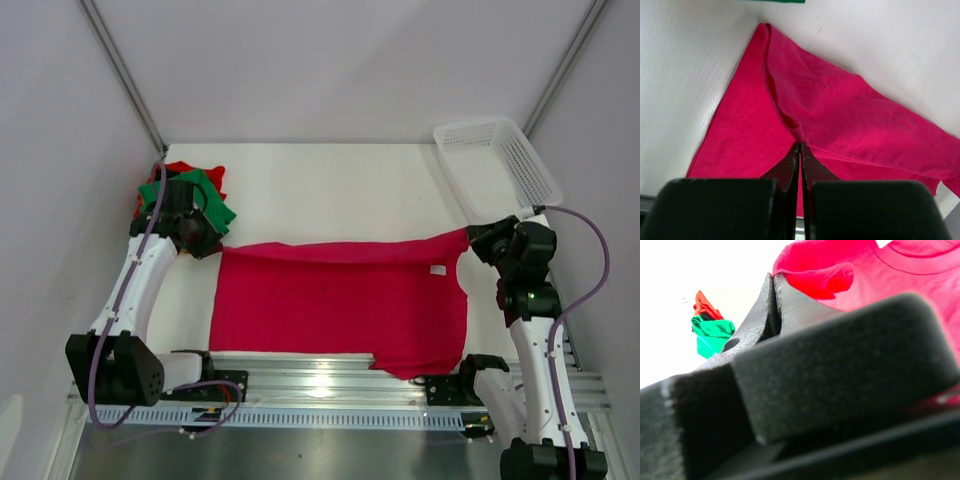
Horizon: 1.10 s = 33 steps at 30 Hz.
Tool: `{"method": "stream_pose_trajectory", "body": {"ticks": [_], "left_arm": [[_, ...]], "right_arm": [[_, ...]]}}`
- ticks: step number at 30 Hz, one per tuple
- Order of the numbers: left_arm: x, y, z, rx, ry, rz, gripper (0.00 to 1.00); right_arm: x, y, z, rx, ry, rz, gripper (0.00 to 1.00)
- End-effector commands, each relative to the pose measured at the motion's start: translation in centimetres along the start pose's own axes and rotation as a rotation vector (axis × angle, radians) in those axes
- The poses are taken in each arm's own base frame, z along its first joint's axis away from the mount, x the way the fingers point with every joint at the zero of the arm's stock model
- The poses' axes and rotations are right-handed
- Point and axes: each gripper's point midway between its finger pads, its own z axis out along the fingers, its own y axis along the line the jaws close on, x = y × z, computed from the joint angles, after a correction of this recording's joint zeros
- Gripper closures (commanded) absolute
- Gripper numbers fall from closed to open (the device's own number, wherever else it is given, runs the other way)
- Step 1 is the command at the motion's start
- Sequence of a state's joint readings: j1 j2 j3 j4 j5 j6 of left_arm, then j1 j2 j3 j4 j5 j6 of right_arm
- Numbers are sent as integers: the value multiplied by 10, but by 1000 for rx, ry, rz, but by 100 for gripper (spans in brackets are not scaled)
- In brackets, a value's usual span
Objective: Fold and stack the t-shirts
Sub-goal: Grap the side of the flattened tshirt furthest away from the robot with both arms, then fold the flattened tshirt in 1/3 of the way
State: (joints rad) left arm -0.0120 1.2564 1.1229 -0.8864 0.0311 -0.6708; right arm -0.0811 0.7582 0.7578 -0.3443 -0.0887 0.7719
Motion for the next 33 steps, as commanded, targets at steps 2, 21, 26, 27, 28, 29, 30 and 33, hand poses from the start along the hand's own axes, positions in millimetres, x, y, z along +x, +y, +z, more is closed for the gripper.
{"method": "stream_pose_trajectory", "body": {"ticks": [2,21,26,27,28,29,30,33], "left_arm": [[13,14,-8,0,-8,20,99],[57,47,2,-48,52,1,99],[65,49,11,-48,87,5,99],[65,48,11,-46,89,7,100],[66,49,14,-48,95,9,99],[67,49,14,-51,100,10,99],[67,50,15,-54,104,10,99],[70,52,18,-65,120,10,99]], "right_arm": [[9,-5,-11,3,15,35,100],[51,-42,-34,68,81,119,100],[56,-44,-30,64,88,145,100],[56,-44,-29,64,86,151,100],[55,-45,-28,65,83,152,100],[55,-44,-28,65,83,155,100],[56,-45,-28,66,84,156,100],[55,-45,-27,71,85,156,100]]}}
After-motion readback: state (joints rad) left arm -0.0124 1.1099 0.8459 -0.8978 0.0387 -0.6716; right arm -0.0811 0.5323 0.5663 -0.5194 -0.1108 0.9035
